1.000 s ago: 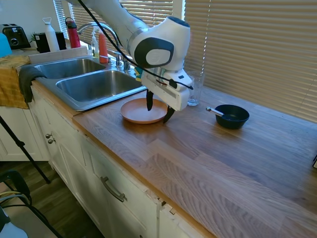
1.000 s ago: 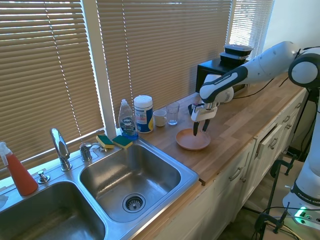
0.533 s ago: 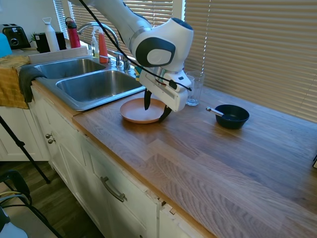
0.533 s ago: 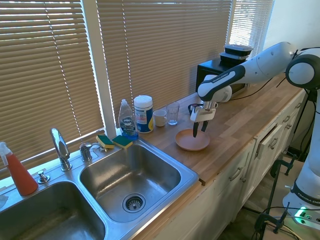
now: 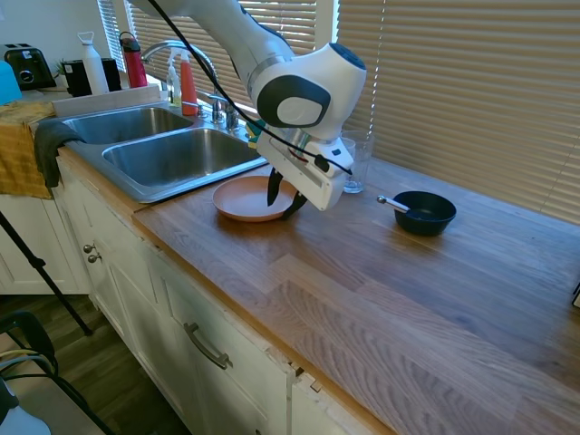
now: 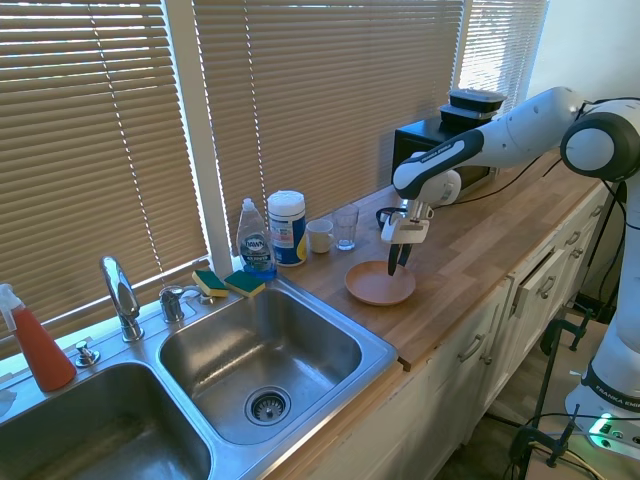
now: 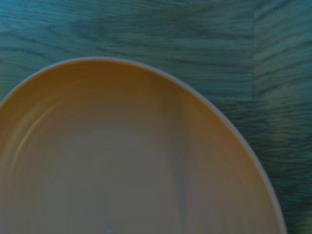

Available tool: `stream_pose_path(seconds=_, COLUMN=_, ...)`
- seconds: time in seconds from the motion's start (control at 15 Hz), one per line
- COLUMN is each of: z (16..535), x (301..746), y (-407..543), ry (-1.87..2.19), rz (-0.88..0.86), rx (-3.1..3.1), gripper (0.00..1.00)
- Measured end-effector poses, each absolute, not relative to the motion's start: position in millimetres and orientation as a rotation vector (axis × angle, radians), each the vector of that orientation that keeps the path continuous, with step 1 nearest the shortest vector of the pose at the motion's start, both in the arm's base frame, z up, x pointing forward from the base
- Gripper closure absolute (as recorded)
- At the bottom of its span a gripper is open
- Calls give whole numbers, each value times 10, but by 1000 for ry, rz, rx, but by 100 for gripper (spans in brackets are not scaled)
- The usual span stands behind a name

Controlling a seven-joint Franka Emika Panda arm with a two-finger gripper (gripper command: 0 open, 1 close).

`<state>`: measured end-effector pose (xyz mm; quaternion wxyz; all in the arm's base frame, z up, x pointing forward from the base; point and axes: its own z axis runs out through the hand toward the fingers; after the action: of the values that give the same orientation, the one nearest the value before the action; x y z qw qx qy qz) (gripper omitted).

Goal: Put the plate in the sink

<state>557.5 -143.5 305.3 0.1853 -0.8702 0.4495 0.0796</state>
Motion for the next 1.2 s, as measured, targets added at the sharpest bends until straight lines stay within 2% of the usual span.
stream_pose_path(seconds=0.87, z=2999, x=5527, y=-1567, ry=1179, rz=222, rx=-2402, gripper=100)
stream_pose_path(seconds=1.2, z=3417, x=5493, y=-1502, ry=1116, rz=192, rx=-2403, gripper=100)
